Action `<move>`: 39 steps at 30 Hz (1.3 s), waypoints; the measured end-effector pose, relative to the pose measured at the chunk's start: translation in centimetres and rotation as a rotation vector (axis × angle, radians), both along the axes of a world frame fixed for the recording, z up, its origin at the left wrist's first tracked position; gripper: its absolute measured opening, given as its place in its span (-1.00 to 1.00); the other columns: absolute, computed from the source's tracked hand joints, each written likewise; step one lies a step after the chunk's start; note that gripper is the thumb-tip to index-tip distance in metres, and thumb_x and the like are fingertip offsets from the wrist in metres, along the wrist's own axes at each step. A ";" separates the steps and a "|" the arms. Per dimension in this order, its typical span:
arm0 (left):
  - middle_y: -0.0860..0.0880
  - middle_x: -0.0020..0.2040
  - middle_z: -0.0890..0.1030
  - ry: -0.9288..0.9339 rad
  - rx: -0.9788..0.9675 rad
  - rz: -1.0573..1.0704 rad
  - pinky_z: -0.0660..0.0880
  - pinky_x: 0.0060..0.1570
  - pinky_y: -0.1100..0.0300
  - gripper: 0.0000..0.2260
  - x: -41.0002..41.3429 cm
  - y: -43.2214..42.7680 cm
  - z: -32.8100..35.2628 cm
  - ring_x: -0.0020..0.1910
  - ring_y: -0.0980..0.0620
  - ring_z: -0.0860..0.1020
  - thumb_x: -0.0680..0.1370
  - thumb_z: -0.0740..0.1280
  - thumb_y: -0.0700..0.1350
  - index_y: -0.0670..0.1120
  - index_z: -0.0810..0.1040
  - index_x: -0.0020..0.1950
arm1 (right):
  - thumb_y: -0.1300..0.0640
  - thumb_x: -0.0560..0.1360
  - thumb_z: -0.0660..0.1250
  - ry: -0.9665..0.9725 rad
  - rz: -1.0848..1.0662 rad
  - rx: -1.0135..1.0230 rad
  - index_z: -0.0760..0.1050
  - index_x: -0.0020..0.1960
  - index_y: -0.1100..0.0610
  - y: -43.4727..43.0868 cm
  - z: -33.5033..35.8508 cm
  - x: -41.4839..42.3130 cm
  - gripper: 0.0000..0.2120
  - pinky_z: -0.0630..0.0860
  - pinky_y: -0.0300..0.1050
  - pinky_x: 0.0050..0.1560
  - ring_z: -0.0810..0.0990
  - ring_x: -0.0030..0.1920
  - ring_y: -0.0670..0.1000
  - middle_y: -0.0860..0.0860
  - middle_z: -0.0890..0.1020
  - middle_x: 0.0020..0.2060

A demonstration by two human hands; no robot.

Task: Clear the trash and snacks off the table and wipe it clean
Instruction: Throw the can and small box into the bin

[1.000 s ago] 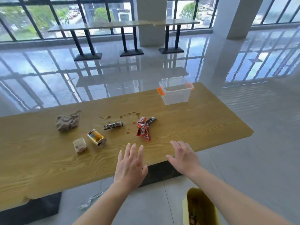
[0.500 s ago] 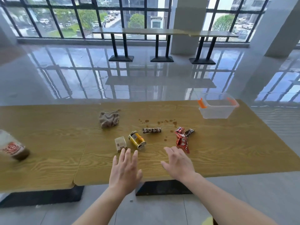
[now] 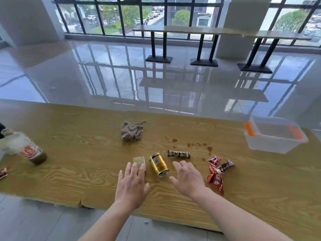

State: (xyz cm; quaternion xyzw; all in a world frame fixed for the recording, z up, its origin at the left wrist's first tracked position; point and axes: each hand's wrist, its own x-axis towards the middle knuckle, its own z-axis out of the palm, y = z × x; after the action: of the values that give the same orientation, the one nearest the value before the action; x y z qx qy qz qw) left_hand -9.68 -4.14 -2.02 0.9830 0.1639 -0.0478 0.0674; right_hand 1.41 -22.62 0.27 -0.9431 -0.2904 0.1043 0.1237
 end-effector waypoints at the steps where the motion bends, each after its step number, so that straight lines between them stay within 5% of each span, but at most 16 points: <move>1: -0.13 0.61 0.05 0.010 0.001 0.026 0.04 0.52 -0.19 -0.34 0.6 0.5 -0.1 0.59 -0.16 -0.05 0.58 0.11 0.20 -0.02 -0.02 0.59 | -0.14 0.56 0.24 0.008 0.014 0.005 0.33 0.37 0.06 0.8 -0.1 0.9 -0.55 0.45 -0.01 0.21 0.42 0.21 0.10 0.05 0.48 0.24; 9: -0.14 0.61 0.05 0.092 -0.026 0.154 0.05 0.52 -0.18 -0.35 6.8 1.4 -1.8 0.59 -0.17 -0.04 0.60 0.12 0.16 -0.04 -0.02 0.60 | -0.13 0.55 0.26 0.044 0.100 0.002 0.34 0.28 0.04 5.6 -2.4 7.7 -0.61 0.44 -0.03 0.18 0.41 0.17 0.09 0.05 0.46 0.21; 13: -0.14 0.60 0.10 0.127 -0.059 0.199 0.15 0.48 -0.17 -0.36 8.9 2.1 -3.2 0.58 -0.17 0.01 0.60 0.13 0.15 -0.04 0.00 0.60 | -0.13 0.57 0.25 0.022 0.141 -0.012 0.19 0.46 0.04 7.3 -4.0 8.9 -0.45 0.40 -0.03 0.28 0.37 0.27 0.13 0.10 0.36 0.34; 21: -0.11 0.47 0.25 0.139 -0.138 0.229 0.48 0.15 -0.01 -0.42 12.4 6.9 -5.2 0.40 -0.10 0.28 0.59 0.18 0.11 0.01 0.08 0.56 | -0.12 0.59 0.23 0.064 0.141 -0.053 -0.08 0.59 0.02 12.4 -6.8 9.3 -0.28 0.34 -0.01 0.36 0.33 0.33 0.18 0.14 0.18 0.48; 26: -0.10 0.38 0.30 0.169 -0.177 0.230 0.51 0.10 0.05 -0.40 13.8 10.0 -6.5 0.29 -0.11 0.36 0.56 0.25 0.11 0.02 0.13 0.54 | -0.05 0.56 0.27 0.053 0.106 -0.060 -0.03 0.57 0.02 15.5 -7.9 9.4 -0.28 0.48 0.03 0.21 0.41 0.24 0.19 0.16 0.28 0.43; 39: -0.07 0.37 0.29 0.124 -0.335 0.182 0.51 0.01 0.07 -0.40 15.5 11.8 -8.5 0.26 -0.10 0.31 0.37 0.37 -0.04 0.11 0.30 0.40 | -0.07 0.50 0.31 0.198 -0.129 -0.020 0.01 0.57 -0.03 14.6 -9.0 10.4 -0.25 0.45 -0.02 0.21 0.40 0.22 0.10 0.03 0.34 0.34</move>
State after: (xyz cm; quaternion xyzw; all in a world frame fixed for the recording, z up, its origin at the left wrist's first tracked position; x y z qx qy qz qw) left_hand 5.85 7.62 -10.52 0.9343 0.2455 -0.1286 0.2241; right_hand 11.77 -8.00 -8.74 -0.9462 -0.2143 0.1916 0.1488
